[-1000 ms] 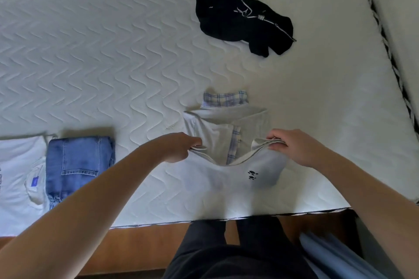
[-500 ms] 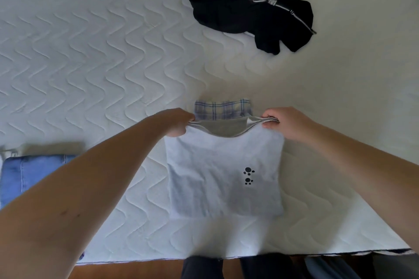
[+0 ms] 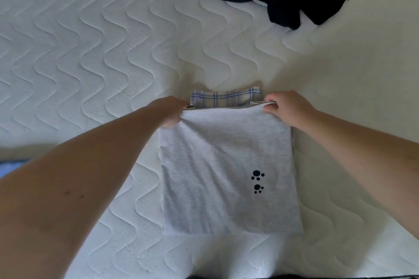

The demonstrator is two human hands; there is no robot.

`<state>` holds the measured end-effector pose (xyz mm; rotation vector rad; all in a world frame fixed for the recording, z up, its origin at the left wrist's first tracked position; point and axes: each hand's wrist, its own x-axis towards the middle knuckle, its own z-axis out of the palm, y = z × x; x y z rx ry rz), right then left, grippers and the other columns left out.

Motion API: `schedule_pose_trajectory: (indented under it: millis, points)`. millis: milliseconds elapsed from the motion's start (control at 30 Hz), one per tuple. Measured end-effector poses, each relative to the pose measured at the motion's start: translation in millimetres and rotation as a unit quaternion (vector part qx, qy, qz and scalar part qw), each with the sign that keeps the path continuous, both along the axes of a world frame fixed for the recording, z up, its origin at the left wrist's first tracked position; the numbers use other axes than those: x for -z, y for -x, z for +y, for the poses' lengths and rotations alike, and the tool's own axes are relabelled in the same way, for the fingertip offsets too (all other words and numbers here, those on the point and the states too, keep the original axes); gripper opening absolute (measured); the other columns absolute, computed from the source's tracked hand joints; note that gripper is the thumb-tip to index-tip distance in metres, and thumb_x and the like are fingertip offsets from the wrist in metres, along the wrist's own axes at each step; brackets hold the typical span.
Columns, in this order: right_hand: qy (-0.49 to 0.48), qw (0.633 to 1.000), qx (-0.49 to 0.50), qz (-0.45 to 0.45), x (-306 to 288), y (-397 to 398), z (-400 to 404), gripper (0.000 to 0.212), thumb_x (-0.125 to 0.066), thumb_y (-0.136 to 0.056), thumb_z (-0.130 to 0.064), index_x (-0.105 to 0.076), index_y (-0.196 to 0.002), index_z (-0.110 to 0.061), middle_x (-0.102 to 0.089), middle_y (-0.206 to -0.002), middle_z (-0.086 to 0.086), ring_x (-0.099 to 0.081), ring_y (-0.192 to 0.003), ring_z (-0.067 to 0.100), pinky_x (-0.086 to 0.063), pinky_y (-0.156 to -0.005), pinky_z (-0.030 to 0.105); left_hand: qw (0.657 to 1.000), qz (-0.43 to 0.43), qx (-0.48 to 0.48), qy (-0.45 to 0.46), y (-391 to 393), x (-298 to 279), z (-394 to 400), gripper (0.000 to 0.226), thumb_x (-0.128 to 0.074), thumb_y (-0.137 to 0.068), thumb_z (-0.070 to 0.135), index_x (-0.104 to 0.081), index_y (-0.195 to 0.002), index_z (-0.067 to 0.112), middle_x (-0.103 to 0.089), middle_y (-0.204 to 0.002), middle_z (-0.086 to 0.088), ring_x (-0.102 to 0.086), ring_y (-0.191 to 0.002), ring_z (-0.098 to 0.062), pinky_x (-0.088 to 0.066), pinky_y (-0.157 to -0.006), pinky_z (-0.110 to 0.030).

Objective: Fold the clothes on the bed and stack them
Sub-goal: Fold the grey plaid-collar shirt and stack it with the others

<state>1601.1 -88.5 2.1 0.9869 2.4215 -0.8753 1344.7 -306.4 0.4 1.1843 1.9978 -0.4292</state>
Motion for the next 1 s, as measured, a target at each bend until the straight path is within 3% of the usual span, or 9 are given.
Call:
schedule_pose_trajectory:
  millis: [67,133,200,300,400,533,667,833,1000]
  points:
    - [0.015,1.0,-0.007,-0.015,3.7,1.9,2.5,0.042,-0.064,-0.093,-0.039,-0.062,-0.126,-0.012,-0.064,-0.122,0.012,-0.059,-0.111,0.03,-0.038,-0.08,0.028,1.0,-0.019,-0.018,-0.009,4.1,8.2,0.8,0.035,-0.055,-0.093,0.023,-0.055,-0.129,0.023,-0.059,-0.126,-0.005,-0.055,-0.109,-0.025,-0.041,-0.082,-0.03]
    - [0.041,0.997,-0.031,-0.051,3.1,5.0,7.7,0.056,-0.07,-0.086,-0.047,-0.059,-0.129,-0.012,-0.062,-0.126,0.012,-0.057,-0.112,0.029,-0.036,-0.079,0.028,0.998,-0.047,-0.035,-0.012,11.6,9.4,0.7,0.047,-0.063,-0.09,0.043,-0.054,-0.132,0.024,-0.056,-0.135,-0.004,-0.052,-0.122,-0.026,-0.038,-0.087,-0.03]
    - [0.055,0.988,-0.081,-0.117,-0.7,9.4,12.6,0.067,-0.077,-0.076,-0.051,-0.058,-0.127,-0.012,-0.062,-0.125,0.011,-0.057,-0.104,0.027,-0.034,-0.069,0.026,0.997,-0.067,-0.02,0.021,18.5,5.3,2.4,0.068,-0.068,-0.081,0.061,-0.053,-0.134,0.022,-0.055,-0.135,0.0,-0.051,-0.123,-0.024,-0.038,-0.088,-0.03]
    - [0.051,0.971,-0.136,-0.191,-5.8,15.5,12.0,0.074,-0.08,-0.074,-0.047,-0.054,-0.129,-0.005,-0.058,-0.127,0.015,-0.055,-0.103,0.029,-0.031,-0.066,0.026,0.997,-0.054,0.046,0.043,19.2,1.0,6.4,0.07,-0.079,-0.073,0.055,-0.058,-0.127,0.016,-0.059,-0.124,-0.004,-0.053,-0.113,-0.023,-0.037,-0.083,-0.027]
    - [0.034,0.971,-0.15,-0.182,-7.7,16.2,7.5,0.06,-0.078,-0.08,-0.041,-0.057,-0.122,-0.004,-0.061,-0.121,0.017,-0.057,-0.106,0.032,-0.034,-0.072,0.029,0.997,-0.057,0.036,0.024,15.9,2.9,6.2,0.056,-0.081,-0.075,0.044,-0.064,-0.119,0.014,-0.062,-0.117,-0.005,-0.055,-0.108,-0.023,-0.037,-0.081,-0.026]
    - [0.025,0.979,-0.147,-0.138,-17.4,7.3,1.4,0.043,-0.075,-0.084,-0.032,-0.059,-0.114,-0.005,-0.063,-0.114,0.016,-0.059,-0.102,0.031,-0.033,-0.07,0.03,0.998,-0.065,-0.003,0.006,15.1,-2.9,-3.0,0.055,-0.077,-0.077,0.047,-0.062,-0.121,0.018,-0.058,-0.116,0.0,-0.052,-0.109,-0.021,-0.039,-0.084,-0.029]
    - [0.025,0.986,-0.14,-0.089,-30.3,-2.8,-0.3,0.028,-0.07,-0.089,-0.026,-0.062,-0.11,-0.008,-0.064,-0.106,0.014,-0.054,-0.087,0.024,-0.031,-0.068,0.03,0.997,-0.078,-0.008,-0.01,16.3,-16.2,-8.2,0.049,-0.077,-0.077,0.049,-0.061,-0.112,0.019,-0.057,-0.104,0.003,-0.05,-0.095,-0.018,-0.037,-0.079,-0.029]
    - [0.009,0.987,-0.151,-0.058,-44.8,-11.2,-4.2,0.009,-0.066,-0.092,-0.022,-0.062,-0.094,-0.015,-0.044,-0.067,-0.009,-0.045,-0.069,0.02,-0.026,-0.054,0.029,0.997,-0.066,-0.009,-0.036,4.2,-28.1,-15.2,0.036,-0.076,-0.08,0.045,-0.06,-0.094,0.016,-0.052,-0.081,0.006,-0.054,-0.089,-0.021,-0.035,-0.071,-0.029]
    - [-0.007,0.989,-0.142,-0.028,-74.2,-12.6,-2.1,0.013,-0.066,-0.092,-0.023,-0.067,-0.101,-0.013,-0.052,-0.072,-0.003,-0.049,-0.071,0.02,-0.029,-0.054,0.024,0.998,-0.056,0.013,-0.03,3.3,-69.4,-16.4,0.03,-0.072,-0.084,0.044,-0.053,-0.08,0.02,-0.054,-0.081,0.003,-0.051,-0.076,-0.016,-0.033,-0.057,-0.027]
